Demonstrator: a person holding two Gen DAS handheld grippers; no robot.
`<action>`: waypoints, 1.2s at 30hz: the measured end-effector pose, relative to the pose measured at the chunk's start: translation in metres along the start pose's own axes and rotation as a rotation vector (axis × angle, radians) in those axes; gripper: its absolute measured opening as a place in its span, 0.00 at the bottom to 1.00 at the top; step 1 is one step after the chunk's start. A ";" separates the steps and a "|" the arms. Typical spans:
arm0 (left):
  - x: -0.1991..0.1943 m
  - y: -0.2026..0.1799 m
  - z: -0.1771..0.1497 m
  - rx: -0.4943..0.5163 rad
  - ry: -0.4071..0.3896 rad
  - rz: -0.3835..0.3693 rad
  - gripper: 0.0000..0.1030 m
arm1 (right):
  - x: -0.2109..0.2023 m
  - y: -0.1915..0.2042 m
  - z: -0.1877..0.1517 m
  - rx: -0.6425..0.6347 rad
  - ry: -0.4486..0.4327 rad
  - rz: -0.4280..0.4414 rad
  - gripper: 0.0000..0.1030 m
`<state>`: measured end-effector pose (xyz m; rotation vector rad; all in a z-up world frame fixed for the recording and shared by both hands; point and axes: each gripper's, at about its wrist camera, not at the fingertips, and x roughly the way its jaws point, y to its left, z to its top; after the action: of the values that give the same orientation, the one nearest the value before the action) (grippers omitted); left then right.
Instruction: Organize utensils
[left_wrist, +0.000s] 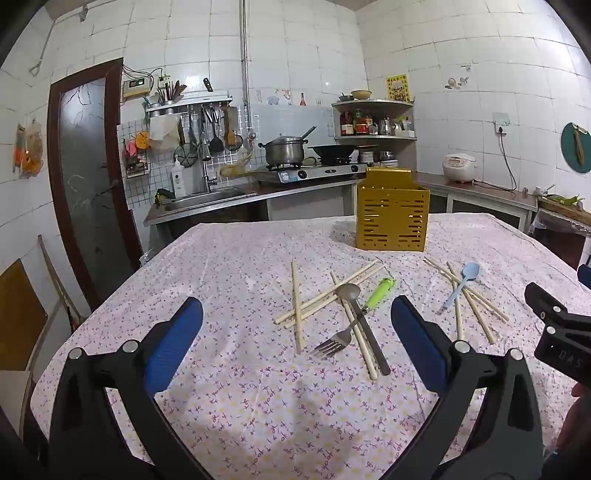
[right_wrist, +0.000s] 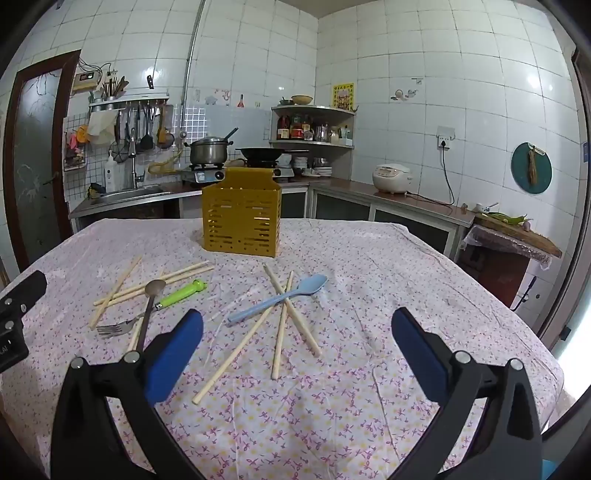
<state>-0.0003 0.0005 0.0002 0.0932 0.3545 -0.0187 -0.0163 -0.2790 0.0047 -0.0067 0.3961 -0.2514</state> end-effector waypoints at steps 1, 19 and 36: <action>0.000 0.000 0.000 0.000 0.002 -0.001 0.96 | 0.000 -0.001 0.000 0.000 0.003 0.003 0.97; 0.004 0.003 0.000 -0.013 0.013 -0.001 0.96 | -0.002 -0.005 0.004 0.001 -0.018 0.006 0.97; 0.003 0.006 0.001 -0.020 0.012 -0.006 0.96 | -0.002 -0.004 0.005 -0.001 -0.023 0.005 0.97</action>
<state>0.0029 0.0059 0.0011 0.0726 0.3673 -0.0203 -0.0174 -0.2824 0.0108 -0.0093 0.3732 -0.2464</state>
